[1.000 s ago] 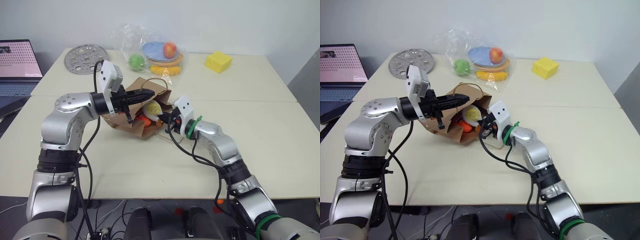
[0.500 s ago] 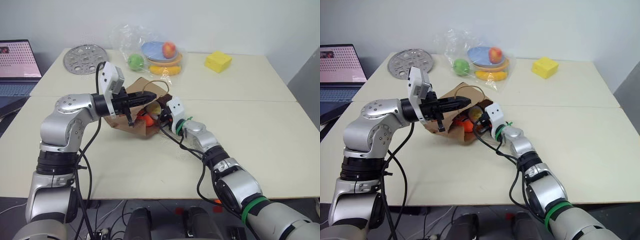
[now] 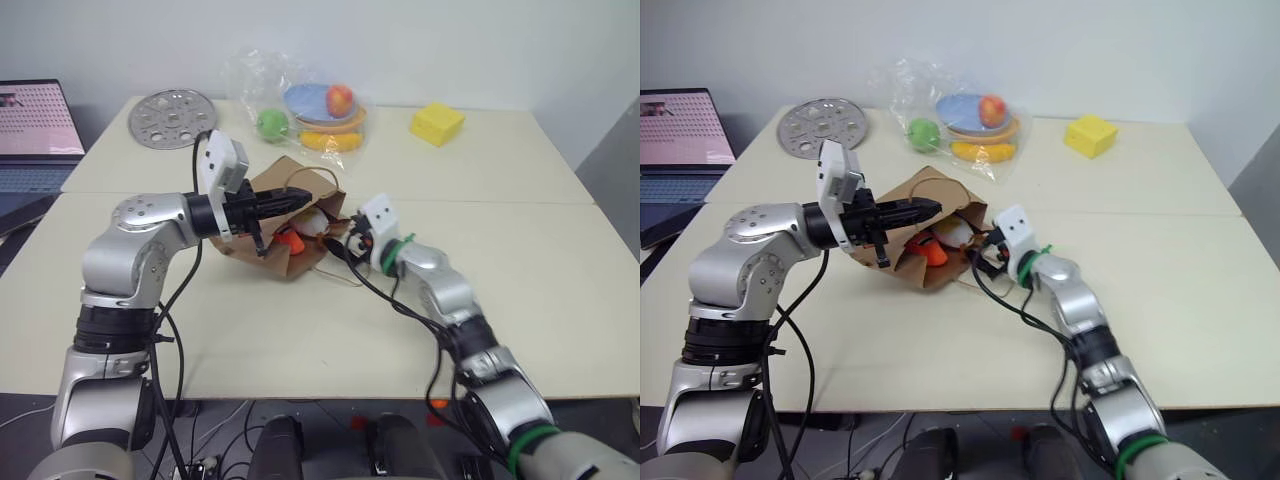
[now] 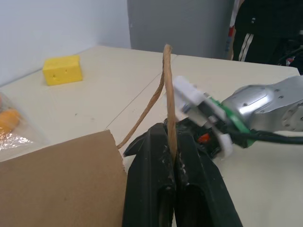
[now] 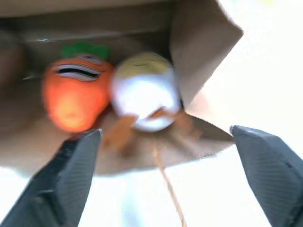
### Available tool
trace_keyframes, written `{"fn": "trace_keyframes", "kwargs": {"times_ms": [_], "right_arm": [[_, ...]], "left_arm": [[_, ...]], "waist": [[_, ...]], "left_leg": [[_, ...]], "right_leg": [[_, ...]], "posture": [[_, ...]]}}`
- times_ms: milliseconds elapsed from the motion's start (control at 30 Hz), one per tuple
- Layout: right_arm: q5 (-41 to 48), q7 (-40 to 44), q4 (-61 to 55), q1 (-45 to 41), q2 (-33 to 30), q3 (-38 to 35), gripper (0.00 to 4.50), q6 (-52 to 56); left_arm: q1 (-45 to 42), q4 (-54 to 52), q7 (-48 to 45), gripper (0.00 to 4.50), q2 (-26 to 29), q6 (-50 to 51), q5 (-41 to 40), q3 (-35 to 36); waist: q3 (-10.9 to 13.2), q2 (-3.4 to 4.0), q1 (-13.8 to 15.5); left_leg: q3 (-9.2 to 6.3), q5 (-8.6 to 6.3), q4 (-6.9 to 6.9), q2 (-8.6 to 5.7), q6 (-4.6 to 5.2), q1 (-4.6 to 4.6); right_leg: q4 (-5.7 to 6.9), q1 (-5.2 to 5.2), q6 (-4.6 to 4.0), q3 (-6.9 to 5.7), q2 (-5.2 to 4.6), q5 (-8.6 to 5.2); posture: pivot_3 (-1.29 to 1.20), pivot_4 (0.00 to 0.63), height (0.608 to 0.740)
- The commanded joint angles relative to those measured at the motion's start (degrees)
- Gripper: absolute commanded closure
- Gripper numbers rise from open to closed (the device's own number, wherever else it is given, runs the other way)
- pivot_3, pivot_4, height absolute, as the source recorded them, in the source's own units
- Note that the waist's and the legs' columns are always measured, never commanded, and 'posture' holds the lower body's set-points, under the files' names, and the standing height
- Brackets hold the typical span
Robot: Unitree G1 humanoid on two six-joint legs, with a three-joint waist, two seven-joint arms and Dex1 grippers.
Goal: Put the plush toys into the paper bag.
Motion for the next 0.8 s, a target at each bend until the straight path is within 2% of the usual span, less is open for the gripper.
{"fn": "trace_keyframes", "kwargs": {"times_ms": [33, 200, 400, 433, 533, 700, 733, 800], "right_arm": [[2.70, 3.81, -12.75, 3.72, -3.62, 2.12, 0.08, 7.35], [3.85, 6.48, -16.88, 7.19, -6.42, 5.91, 0.08, 11.73], [0.20, 3.90, -10.30, 4.99, -4.27, 9.11, 0.08, 9.46], [-0.33, 3.24, -9.47, 4.73, -4.08, 9.05, 0.24, 9.02], [-0.76, 3.95, -8.33, 4.29, -4.36, 9.41, 0.97, 7.97], [-1.12, 3.24, -8.47, 5.18, -4.82, 8.48, 2.81, 7.08], [-1.22, 3.22, -8.50, 5.41, -5.02, 8.49, 3.30, 6.69], [-1.68, 2.09, -8.50, 5.77, -4.89, 8.06, 3.89, 5.47]], "left_arm": [[-0.54, -1.70, 0.36, 4.50, -0.10, -1.34, -0.43, 1.12], [-0.34, -1.63, 0.58, 4.50, -0.60, -1.57, -0.42, 0.79], [-0.79, -1.55, 0.65, 4.50, -0.93, -1.40, -0.43, 0.46], [-0.76, -1.57, 0.64, 4.50, -0.92, -1.41, -0.39, 0.44], [-0.76, -1.69, 0.64, 4.50, -0.88, -1.27, -0.42, 0.50], [-0.74, -1.81, 0.84, 4.50, -0.67, -1.16, -0.35, 0.66], [-0.76, -1.85, 0.88, 4.50, -0.64, -1.15, -0.33, 0.68], [-0.90, -1.90, 1.01, 4.50, -0.60, -1.03, -0.41, 0.81]], "waist": [[0.00, 0.00, 0.00], [0.00, 0.00, -0.15], [0.00, -0.01, -0.08], [0.00, -0.01, -0.08], [0.00, -0.01, -0.04], [0.00, -0.01, 0.01], [0.00, -0.01, 0.00], [0.00, -0.01, 0.01]], "left_leg": [[0.00, 0.00, 0.00, 0.00, 0.00, 0.00], [0.07, 0.01, 0.06, 0.00, 0.01, 0.03], [0.08, 0.02, 0.12, -0.02, 0.02, 0.02], [0.09, 0.02, 0.13, -0.03, 0.02, 0.02], [0.09, 0.01, 0.12, -0.03, 0.01, 0.01], [0.07, 0.01, 0.09, -0.03, 0.01, 0.01], [0.06, 0.01, 0.09, -0.02, 0.01, 0.01], [0.06, 0.01, 0.09, -0.02, 0.01, 0.01]], "right_leg": [[0.00, 0.00, 0.00, 0.00, 0.00, 0.00], [-0.03, 0.01, 0.00, 0.06, 0.00, -0.01], [-0.04, 0.03, 0.00, 0.09, 0.00, -0.01], [-0.04, 0.03, 0.00, 0.09, 0.00, -0.01], [-0.06, 0.03, 0.00, 0.09, 0.00, -0.01], [-0.05, 0.03, 0.01, 0.06, 0.00, -0.01], [-0.05, 0.03, 0.01, 0.06, 0.00, -0.01], [-0.05, 0.03, 0.00, 0.06, 0.00, -0.01]], "posture": [[0.00, 0.150, 0.740], [0.00, 0.150, 0.740], [0.00, 0.150, 0.740], [0.00, 0.150, 0.740], [0.00, 0.150, 0.740], [0.00, 0.150, 0.740], [0.00, 0.150, 0.740], [0.00, 0.150, 0.740]]}}
